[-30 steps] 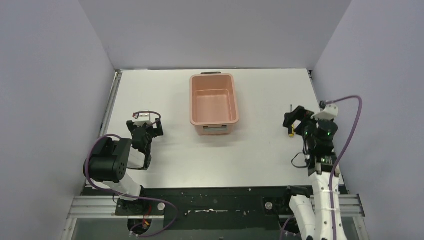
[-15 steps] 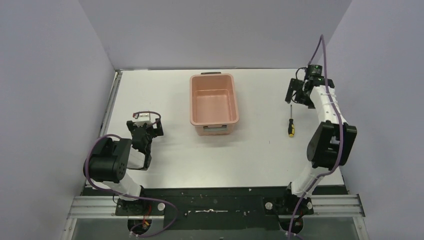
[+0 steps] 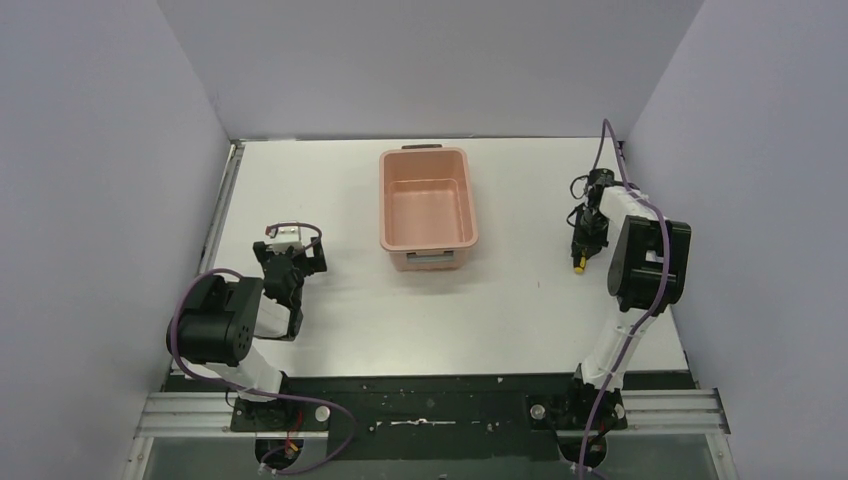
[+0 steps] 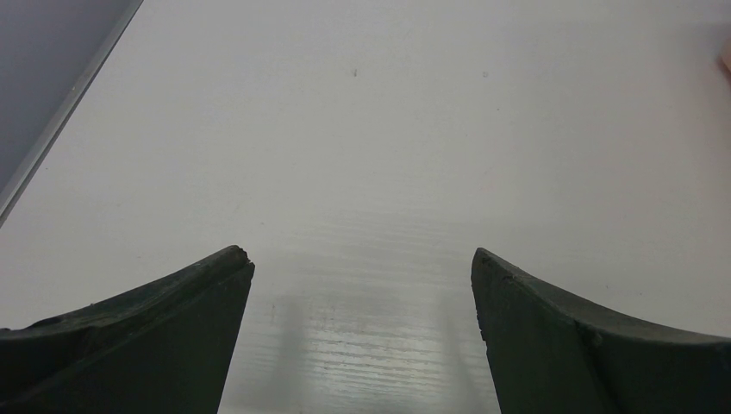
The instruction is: Put the screwdriver in the bin
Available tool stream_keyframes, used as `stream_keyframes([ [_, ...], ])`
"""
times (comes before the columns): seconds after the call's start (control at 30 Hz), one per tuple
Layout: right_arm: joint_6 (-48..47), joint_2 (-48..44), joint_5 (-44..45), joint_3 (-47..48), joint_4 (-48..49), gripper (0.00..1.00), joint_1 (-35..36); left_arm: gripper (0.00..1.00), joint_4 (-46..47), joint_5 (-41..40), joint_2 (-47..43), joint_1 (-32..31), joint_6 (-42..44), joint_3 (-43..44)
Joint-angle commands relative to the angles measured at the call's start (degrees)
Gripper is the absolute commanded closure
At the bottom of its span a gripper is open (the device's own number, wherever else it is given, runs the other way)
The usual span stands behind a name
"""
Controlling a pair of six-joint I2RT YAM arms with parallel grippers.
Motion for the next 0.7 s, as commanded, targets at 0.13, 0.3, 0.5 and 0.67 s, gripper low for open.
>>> stream_keyframes([
  [0.13,2.2,-2.4,6.8,13.6,-7.5,1.00,1.9,0.03,1.6,1.1,-0.8,0.2,0.4,0.3],
  [0.3,6.6,-5.8,2.9,28.3,-14.9,1.00,8.6,0.03,1.6,1.1,-0.8,0.3,0.4,0.3],
  [0.5,13.1,-6.5,-2.6,36.7,-11.0,1.00,26.3,0.03,1.6,1.1,-0.8,0.2,0.5,0.3],
  [0.67,15.9,-4.1,-2.4,39.2,-2.5,1.00,39.9,0.03,1.6,1.0,-0.8,0.2,0.4,0.3],
])
